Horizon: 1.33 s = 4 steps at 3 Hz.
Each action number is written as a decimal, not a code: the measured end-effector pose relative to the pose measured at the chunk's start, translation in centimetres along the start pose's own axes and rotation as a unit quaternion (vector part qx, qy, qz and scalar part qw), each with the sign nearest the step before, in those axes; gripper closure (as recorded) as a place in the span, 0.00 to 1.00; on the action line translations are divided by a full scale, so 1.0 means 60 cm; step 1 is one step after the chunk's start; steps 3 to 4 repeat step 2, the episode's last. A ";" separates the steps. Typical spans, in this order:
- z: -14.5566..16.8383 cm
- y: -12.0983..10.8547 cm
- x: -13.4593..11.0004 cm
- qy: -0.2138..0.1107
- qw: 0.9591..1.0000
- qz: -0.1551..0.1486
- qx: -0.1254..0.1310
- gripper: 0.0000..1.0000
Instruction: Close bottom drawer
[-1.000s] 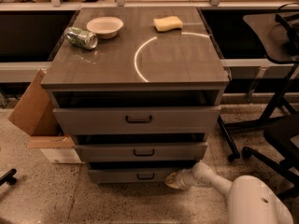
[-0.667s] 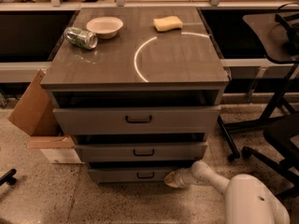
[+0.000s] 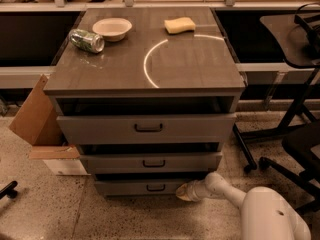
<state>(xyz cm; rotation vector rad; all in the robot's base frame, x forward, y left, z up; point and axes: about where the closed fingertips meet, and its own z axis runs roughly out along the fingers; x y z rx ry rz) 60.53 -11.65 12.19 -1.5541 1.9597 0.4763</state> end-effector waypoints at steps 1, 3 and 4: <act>-0.037 0.037 -0.013 -0.012 0.999 -0.039 -0.029 1.00; -0.099 0.099 -0.032 -0.038 0.992 -0.097 -0.067 1.00; -0.099 0.099 -0.032 -0.038 0.992 -0.097 -0.067 1.00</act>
Offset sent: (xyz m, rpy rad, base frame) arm -0.1239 -0.0224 0.0971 0.0894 -0.0774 0.4167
